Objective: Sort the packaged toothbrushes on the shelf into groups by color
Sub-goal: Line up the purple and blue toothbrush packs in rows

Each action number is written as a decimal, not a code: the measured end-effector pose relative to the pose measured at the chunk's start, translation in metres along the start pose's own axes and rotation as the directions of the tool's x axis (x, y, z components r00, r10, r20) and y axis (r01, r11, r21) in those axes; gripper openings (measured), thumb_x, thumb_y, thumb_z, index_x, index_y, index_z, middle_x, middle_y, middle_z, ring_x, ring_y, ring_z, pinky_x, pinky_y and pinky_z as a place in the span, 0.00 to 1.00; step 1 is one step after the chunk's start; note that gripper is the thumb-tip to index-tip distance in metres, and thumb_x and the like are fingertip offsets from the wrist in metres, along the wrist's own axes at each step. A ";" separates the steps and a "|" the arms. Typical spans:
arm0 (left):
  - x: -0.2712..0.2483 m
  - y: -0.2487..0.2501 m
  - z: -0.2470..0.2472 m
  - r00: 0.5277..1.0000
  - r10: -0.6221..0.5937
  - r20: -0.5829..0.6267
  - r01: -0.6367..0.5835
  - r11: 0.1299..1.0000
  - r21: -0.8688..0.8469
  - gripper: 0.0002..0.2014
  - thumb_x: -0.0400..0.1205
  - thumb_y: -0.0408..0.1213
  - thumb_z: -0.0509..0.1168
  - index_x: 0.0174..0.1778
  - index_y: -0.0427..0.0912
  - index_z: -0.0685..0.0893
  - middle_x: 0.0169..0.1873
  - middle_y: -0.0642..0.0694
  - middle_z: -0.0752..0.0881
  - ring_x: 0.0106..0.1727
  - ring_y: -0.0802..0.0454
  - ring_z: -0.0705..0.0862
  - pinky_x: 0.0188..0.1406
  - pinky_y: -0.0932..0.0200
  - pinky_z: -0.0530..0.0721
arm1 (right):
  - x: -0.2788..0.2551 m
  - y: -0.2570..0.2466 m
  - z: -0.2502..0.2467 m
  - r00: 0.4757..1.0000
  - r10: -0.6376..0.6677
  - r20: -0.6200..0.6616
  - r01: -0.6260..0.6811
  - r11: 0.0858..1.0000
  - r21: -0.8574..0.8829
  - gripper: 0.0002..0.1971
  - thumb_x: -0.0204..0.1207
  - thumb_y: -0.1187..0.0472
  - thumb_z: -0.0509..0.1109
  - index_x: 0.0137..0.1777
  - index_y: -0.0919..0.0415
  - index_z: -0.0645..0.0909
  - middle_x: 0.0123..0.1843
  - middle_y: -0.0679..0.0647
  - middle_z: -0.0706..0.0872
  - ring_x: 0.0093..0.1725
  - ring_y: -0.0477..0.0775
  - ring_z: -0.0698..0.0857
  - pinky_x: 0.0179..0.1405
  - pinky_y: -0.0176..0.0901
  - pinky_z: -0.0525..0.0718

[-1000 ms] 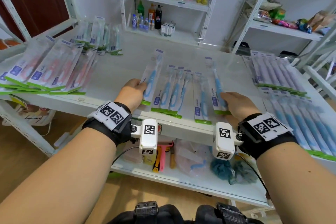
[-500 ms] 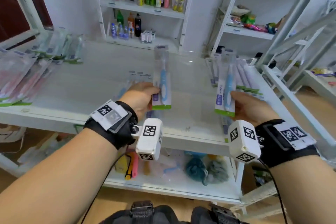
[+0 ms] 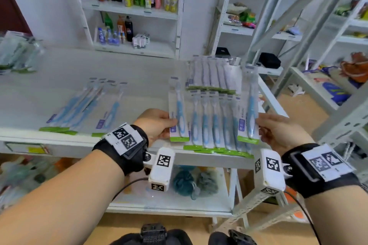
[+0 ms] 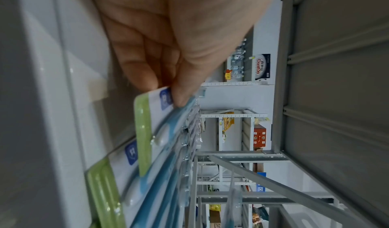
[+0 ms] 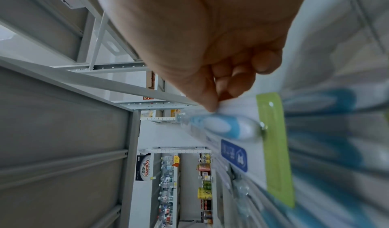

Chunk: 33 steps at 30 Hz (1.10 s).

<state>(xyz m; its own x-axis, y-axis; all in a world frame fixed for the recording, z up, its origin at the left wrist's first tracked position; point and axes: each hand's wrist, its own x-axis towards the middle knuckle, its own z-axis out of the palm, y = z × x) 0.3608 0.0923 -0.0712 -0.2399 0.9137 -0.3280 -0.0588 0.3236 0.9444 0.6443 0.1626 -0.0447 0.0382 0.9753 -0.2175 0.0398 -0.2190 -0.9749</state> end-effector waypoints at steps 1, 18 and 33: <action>0.001 -0.001 0.002 1.000 0.009 -0.013 -0.009 1.000 0.027 0.02 0.80 0.27 0.66 0.43 0.33 0.83 0.42 0.35 0.86 0.35 0.48 0.85 0.34 0.59 0.88 | 0.003 0.003 -0.005 1.000 -0.011 0.002 0.011 1.000 -0.030 0.06 0.73 0.73 0.70 0.44 0.63 0.83 0.29 0.57 0.82 0.18 0.44 0.74 0.16 0.35 0.69; 0.002 -0.004 0.006 0.996 0.085 -0.013 -0.078 0.957 0.281 0.11 0.79 0.28 0.68 0.58 0.35 0.84 0.30 0.46 0.85 0.20 0.62 0.79 0.23 0.72 0.79 | 0.029 0.029 -0.027 0.989 0.069 0.132 -0.067 0.998 -0.017 0.02 0.73 0.69 0.73 0.44 0.65 0.84 0.21 0.55 0.81 0.20 0.51 0.75 0.29 0.41 0.75; -0.003 -0.007 0.009 0.971 0.228 -0.073 -0.164 0.855 0.492 0.19 0.74 0.35 0.75 0.62 0.42 0.84 0.36 0.53 0.86 0.32 0.64 0.83 0.33 0.74 0.76 | 0.028 0.034 -0.024 0.989 0.005 0.145 0.024 0.980 -0.198 0.04 0.71 0.64 0.75 0.45 0.58 0.85 0.21 0.53 0.84 0.15 0.47 0.78 0.15 0.33 0.73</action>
<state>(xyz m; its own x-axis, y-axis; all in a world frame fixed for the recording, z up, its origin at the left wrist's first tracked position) 0.3707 0.0892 -0.0767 -0.3171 0.9429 -0.1015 0.4659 0.2481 0.8494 0.6706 0.1813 -0.0830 -0.1068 0.9679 -0.2273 0.2380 -0.1971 -0.9511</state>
